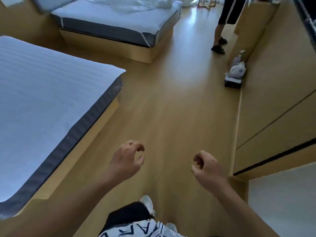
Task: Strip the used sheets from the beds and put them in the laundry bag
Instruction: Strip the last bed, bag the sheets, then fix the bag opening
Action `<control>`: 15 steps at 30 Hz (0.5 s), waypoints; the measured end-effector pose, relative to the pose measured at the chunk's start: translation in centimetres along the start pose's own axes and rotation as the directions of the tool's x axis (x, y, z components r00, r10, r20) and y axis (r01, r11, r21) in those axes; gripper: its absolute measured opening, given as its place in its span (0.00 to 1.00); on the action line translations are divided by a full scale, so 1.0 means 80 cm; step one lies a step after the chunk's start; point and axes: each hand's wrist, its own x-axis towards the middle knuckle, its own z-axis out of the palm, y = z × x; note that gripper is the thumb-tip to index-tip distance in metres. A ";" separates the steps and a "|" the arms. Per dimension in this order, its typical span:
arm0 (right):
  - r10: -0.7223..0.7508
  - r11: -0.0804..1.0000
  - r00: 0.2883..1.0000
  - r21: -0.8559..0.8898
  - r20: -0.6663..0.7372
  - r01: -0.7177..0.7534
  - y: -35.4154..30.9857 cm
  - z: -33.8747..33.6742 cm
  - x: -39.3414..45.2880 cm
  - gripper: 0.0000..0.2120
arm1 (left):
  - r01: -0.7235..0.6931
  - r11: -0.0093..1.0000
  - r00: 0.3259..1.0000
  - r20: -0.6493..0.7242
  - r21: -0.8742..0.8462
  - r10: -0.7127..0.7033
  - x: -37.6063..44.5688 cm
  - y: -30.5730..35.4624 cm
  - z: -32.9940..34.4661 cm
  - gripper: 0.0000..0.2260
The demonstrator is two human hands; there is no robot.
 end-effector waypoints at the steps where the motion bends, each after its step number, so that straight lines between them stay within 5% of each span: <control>1: -0.016 1.000 1.000 -0.002 0.012 0.016 -0.006 -0.008 0.039 0.08 | 0.007 1.000 1.000 -0.004 -0.018 -0.007 0.035 -0.002 -0.002 0.12; 6: -0.043 0.999 0.999 -0.021 -0.012 0.042 -0.020 -0.038 0.238 0.21 | -0.025 0.998 1.000 0.005 -0.051 0.025 0.241 -0.020 0.000 0.18; 15: 0.039 0.999 0.996 0.018 -0.083 -0.037 -0.103 -0.160 0.567 0.29 | -0.077 0.991 0.991 0.100 -0.109 0.088 0.630 0.010 -0.084 0.25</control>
